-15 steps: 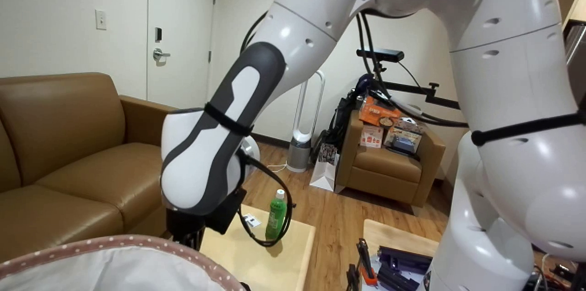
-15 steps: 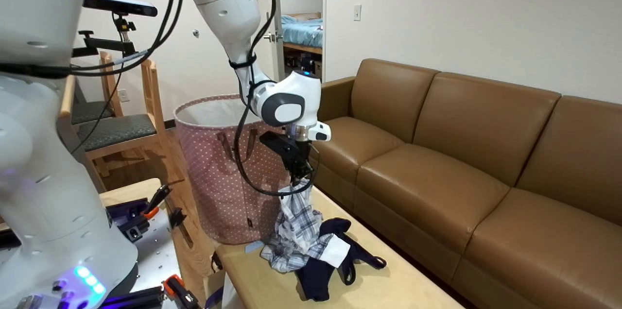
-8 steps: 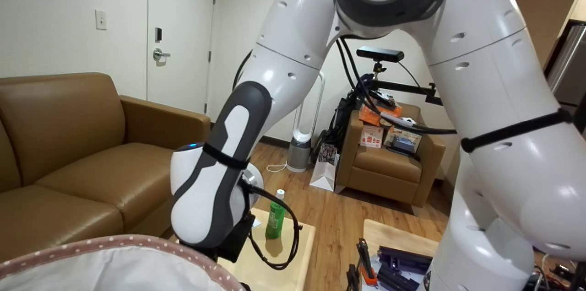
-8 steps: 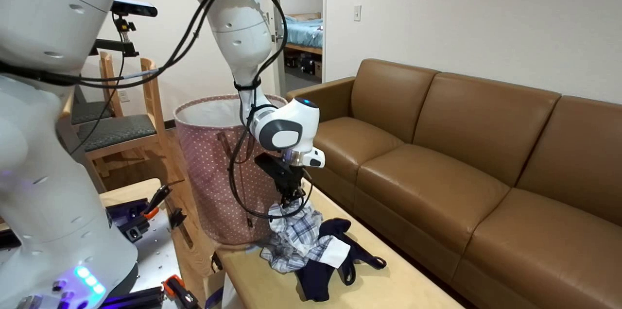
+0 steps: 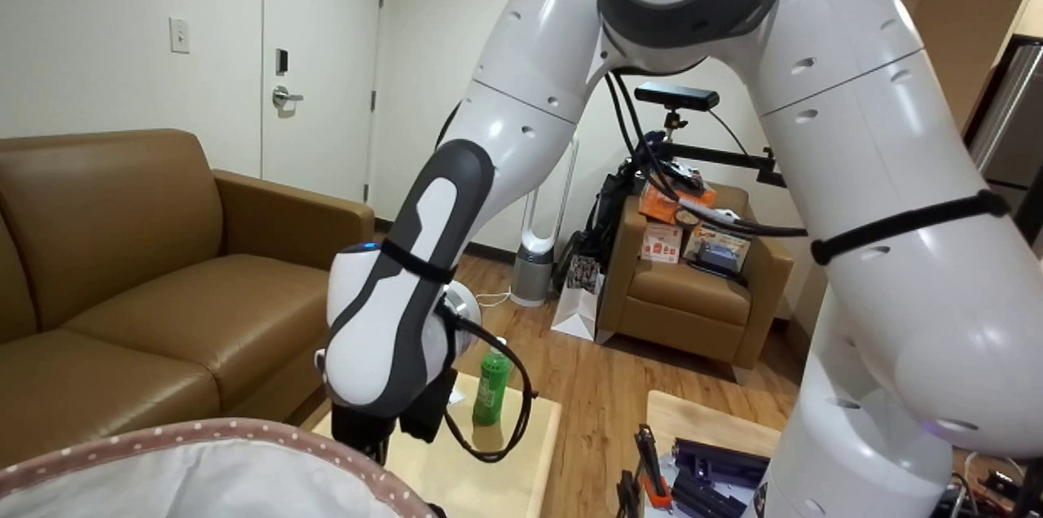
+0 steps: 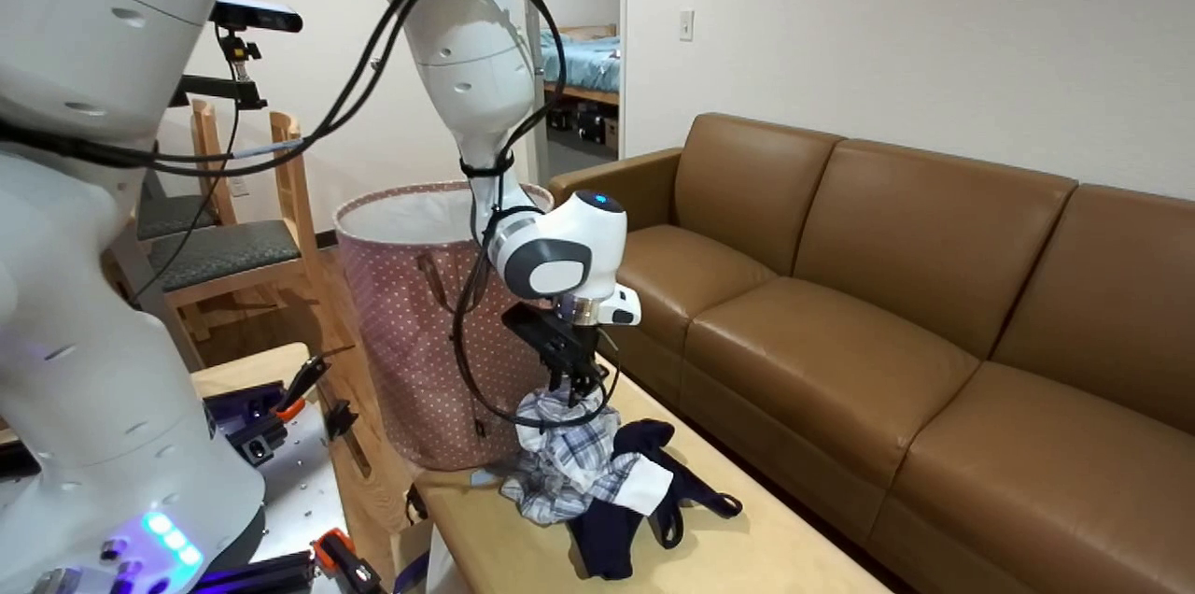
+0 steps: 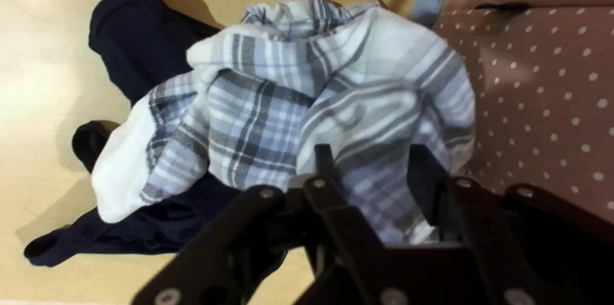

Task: Remove the checkered shirt from the pink laundry bag

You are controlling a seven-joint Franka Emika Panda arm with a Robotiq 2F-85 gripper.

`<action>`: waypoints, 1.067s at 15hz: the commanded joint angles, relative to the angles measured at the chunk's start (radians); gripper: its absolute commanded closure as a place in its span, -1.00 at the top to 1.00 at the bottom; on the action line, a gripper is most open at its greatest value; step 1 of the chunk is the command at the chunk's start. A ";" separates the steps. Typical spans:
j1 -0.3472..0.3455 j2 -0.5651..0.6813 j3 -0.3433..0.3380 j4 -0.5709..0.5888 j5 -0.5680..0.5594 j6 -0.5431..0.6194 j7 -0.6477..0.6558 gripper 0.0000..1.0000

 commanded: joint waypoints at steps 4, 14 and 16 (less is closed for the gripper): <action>0.009 -0.293 -0.031 -0.058 -0.056 -0.247 -0.017 0.90; 0.121 -0.610 -0.048 -0.032 -0.031 -0.519 -0.054 1.00; 0.146 -0.650 -0.050 -0.058 -0.002 -0.457 -0.005 1.00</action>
